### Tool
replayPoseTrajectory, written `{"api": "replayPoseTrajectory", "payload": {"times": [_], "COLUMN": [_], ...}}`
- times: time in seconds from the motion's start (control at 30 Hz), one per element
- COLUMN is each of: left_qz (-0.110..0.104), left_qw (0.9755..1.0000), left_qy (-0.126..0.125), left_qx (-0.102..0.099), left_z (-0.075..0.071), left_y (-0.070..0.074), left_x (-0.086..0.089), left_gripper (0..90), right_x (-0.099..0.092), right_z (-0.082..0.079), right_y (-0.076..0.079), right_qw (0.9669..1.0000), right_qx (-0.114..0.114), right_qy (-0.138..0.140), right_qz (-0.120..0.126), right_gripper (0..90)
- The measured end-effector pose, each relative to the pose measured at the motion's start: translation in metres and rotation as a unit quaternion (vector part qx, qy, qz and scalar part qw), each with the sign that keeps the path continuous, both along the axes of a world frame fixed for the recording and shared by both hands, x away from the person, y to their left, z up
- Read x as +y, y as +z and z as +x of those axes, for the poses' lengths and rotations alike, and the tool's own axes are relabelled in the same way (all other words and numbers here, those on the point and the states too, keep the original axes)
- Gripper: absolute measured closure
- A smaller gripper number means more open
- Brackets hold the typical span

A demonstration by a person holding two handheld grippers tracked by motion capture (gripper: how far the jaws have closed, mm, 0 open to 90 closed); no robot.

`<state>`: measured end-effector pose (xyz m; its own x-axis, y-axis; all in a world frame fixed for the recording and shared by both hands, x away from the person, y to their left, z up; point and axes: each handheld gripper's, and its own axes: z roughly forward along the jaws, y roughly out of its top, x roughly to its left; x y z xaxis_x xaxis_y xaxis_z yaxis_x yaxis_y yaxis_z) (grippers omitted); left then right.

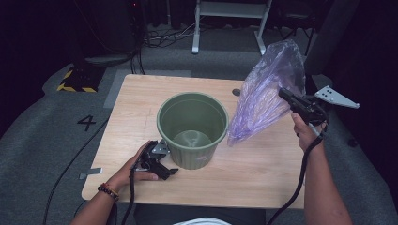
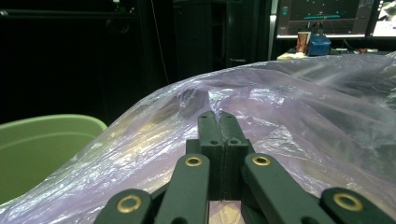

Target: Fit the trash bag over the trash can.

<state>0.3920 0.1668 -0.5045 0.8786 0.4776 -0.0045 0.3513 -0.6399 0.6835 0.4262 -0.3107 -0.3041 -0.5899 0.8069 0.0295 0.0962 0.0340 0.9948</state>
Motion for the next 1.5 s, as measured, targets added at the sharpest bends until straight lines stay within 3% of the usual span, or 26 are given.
{"api": "replayPoseTrajectory", "payload": {"times": [0.2, 0.47, 0.67, 0.93, 1.27, 1.37, 1.47, 1.5], "left_qz": [-0.001, -0.002, -0.001, -0.002, 0.003, 0.004, 0.006, 0.007], "left_qw": [1.0, 0.9999, 0.9998, 0.9995, 0.9998, 0.9999, 0.9999, 1.0], "left_qy": [-0.005, -0.011, -0.019, -0.031, -0.018, -0.013, -0.007, -0.002], "left_qx": [-0.001, -0.001, -0.003, -0.001, 0.001, 0.002, -0.004, -0.003], "left_z": [0.002, 0.004, 0.005, 0.006, 0.006, 0.006, 0.007, 0.007], "left_y": [0.0, 0.0, 0.0, 0.0, 0.001, 0.004, 0.006, 0.007], "left_x": [-0.009, -0.022, -0.034, -0.046, -0.039, -0.031, -0.022, -0.02], "left_gripper": [0.7, 0.6, 0.5, 0.5, 1.0, 6.4, 17.2, 16.0], "right_x": [0.0, -0.006, -0.002, 0.02, 0.055, 0.065, 0.073, 0.075], "right_z": [-0.001, -0.009, -0.013, -0.01, -0.01, -0.011, -0.011, -0.011], "right_y": [0.013, 0.03, 0.029, 0.022, 0.01, 0.005, 0.003, 0.002], "right_qw": [0.9999, 0.9993, 0.9991, 0.9991, 0.9984, 0.9978, 0.9971, 0.9968], "right_qx": [-0.014, -0.03, -0.032, -0.041, -0.049, -0.053, -0.057, -0.059], "right_qy": [0.0, -0.002, -0.007, -0.008, -0.002, 0.0, 0.001, -0.001], "right_qz": [0.001, 0.023, 0.026, 0.006, -0.03, -0.041, -0.05, -0.053], "right_gripper": [90.0, 90.0, 90.0, 90.0, 90.0, 90.0, 90.0, 90.0]}}
